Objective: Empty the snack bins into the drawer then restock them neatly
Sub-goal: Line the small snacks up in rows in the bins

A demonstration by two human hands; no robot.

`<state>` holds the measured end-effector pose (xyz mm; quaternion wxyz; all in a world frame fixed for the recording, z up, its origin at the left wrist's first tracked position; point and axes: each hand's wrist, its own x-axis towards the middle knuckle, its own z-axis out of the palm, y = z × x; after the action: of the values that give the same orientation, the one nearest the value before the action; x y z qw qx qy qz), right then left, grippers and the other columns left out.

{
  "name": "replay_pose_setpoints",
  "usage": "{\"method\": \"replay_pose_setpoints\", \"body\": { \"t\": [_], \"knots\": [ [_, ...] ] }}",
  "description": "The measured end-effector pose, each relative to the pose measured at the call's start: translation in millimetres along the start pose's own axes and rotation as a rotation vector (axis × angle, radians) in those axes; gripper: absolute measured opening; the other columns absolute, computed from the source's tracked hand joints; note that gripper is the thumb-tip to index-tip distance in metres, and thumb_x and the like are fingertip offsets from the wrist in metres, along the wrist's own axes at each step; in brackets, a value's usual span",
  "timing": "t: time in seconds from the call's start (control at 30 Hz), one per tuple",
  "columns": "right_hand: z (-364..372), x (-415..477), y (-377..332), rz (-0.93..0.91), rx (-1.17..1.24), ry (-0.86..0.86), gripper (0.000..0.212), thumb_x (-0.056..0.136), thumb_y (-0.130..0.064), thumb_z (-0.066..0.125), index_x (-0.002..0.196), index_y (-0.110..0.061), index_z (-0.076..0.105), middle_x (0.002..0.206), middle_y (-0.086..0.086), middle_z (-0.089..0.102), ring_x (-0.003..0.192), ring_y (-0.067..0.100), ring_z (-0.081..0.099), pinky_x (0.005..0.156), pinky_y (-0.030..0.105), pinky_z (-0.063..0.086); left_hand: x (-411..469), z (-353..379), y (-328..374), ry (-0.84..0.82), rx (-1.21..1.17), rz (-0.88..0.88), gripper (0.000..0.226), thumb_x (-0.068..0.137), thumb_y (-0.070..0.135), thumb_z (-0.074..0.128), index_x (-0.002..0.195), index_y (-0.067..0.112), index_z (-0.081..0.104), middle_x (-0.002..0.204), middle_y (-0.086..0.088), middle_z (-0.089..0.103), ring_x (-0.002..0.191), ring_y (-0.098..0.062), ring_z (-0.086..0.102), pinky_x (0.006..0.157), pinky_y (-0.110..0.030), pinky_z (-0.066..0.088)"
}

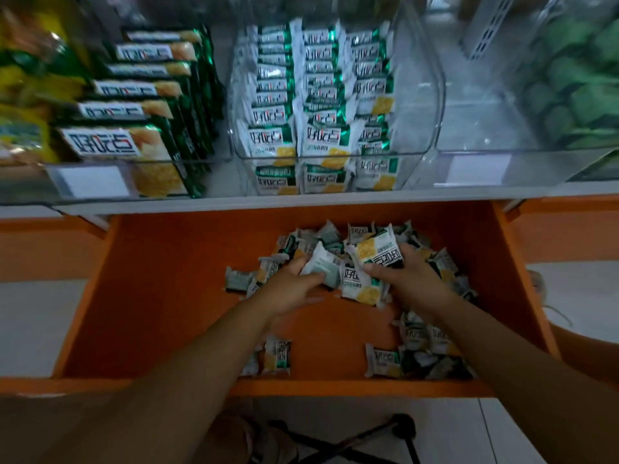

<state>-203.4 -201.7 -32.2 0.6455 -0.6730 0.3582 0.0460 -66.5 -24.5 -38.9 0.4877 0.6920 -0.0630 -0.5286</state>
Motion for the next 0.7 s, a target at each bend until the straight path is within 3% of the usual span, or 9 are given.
{"method": "replay_pose_setpoints", "body": {
  "t": [0.1,0.17,0.3,0.37,0.43,0.5,0.6,0.63,0.7],
  "knots": [
    [9.4,-25.4,-29.1,-0.128,0.120,0.049,0.065,0.069,-0.050,0.077,0.123,-0.024,0.052,0.113,0.000,0.067,0.100,0.022,0.067,0.075,0.036,0.055,-25.2,10.8,26.1,-0.042,-0.159,0.079,0.041,0.097,0.006,0.053,0.134,0.023,0.047,0.116,-0.008,0.067,0.096,-0.024,0.069,0.083,-0.039,0.058],
    [16.1,-38.7,-44.8,-0.173,0.151,0.081,0.048,0.078,-0.042,0.072,0.119,-0.029,0.051,0.115,-0.006,0.064,0.103,0.013,0.065,0.080,0.032,0.054,-39.7,13.4,38.4,-0.087,-0.206,0.122,0.050,0.092,0.007,0.062,0.135,0.027,0.046,0.119,-0.009,0.068,0.100,-0.029,0.069,0.084,-0.047,0.058],
    [27.2,-61.1,-75.4,-0.272,0.144,0.078,0.051,0.074,-0.049,0.071,0.119,-0.037,0.050,0.116,-0.013,0.063,0.104,0.009,0.064,0.082,0.033,0.054,-65.5,15.8,64.0,-0.073,-0.181,0.215,0.069,0.081,0.012,0.078,0.138,0.029,0.043,0.120,-0.004,0.068,0.096,-0.027,0.072,0.074,-0.042,0.060],
    [28.2,-67.0,-90.3,-0.296,0.181,0.084,0.046,0.080,-0.039,0.072,0.121,-0.032,0.053,0.110,-0.013,0.067,0.095,0.004,0.066,0.074,0.025,0.055,-75.6,13.4,76.7,-0.048,-0.183,0.259,0.064,0.081,0.010,0.077,0.133,0.032,0.047,0.111,0.002,0.072,0.097,-0.026,0.071,0.078,-0.046,0.060],
    [24.7,-68.9,-105.5,-0.322,0.197,0.080,0.042,0.081,-0.034,0.073,0.119,-0.028,0.057,0.108,-0.010,0.070,0.096,0.007,0.068,0.079,0.031,0.057,-84.9,6.2,88.4,-0.018,-0.179,0.305,0.055,0.082,0.007,0.076,0.117,0.040,0.051,0.098,0.012,0.073,0.096,-0.026,0.070,0.079,-0.049,0.059],
    [19.3,-66.7,-121.0,-0.337,0.234,0.039,0.038,0.081,-0.031,0.073,0.116,-0.025,0.061,0.112,-0.003,0.071,0.103,0.018,0.068,0.089,0.043,0.055,-89.0,-4.7,97.8,0.024,-0.191,0.342,0.056,0.080,0.008,0.077,0.114,0.042,0.048,0.104,0.010,0.068,0.096,-0.026,0.070,0.074,-0.046,0.059],
    [6.3,-58.0,-148.2,-0.362,0.324,0.050,0.031,0.081,-0.011,0.071,0.111,-0.015,0.062,0.109,0.006,0.072,0.101,0.025,0.069,0.084,0.037,0.057,-89.2,-23.3,108.4,0.080,-0.241,0.376,0.063,0.078,0.008,0.079,0.123,0.035,0.044,0.114,0.006,0.065,0.093,-0.027,0.072,0.070,-0.041,0.060],
    [-0.5,-52.9,-158.9,-0.380,0.318,0.083,0.032,0.080,-0.006,0.072,0.109,-0.014,0.063,0.109,0.009,0.072,0.100,0.027,0.069,0.083,0.037,0.057,-89.9,-30.2,113.1,0.091,-0.275,0.386,0.073,0.073,0.012,0.083,0.129,0.034,0.043,0.123,0.004,0.062,0.096,-0.027,0.071,0.073,-0.043,0.060],
    [-15.7,-42.8,-183.4,-0.430,0.242,0.143,0.034,0.076,-0.002,0.075,0.107,-0.011,0.063,0.111,0.015,0.068,0.096,0.030,0.070,0.083,0.038,0.057,-87.1,-45.3,123.4,0.109,-0.274,0.420,0.114,0.049,0.034,0.096,0.145,0.040,0.034,0.148,-0.001,0.045,0.110,-0.028,0.066,0.082,-0.045,0.060]
  ]
}}
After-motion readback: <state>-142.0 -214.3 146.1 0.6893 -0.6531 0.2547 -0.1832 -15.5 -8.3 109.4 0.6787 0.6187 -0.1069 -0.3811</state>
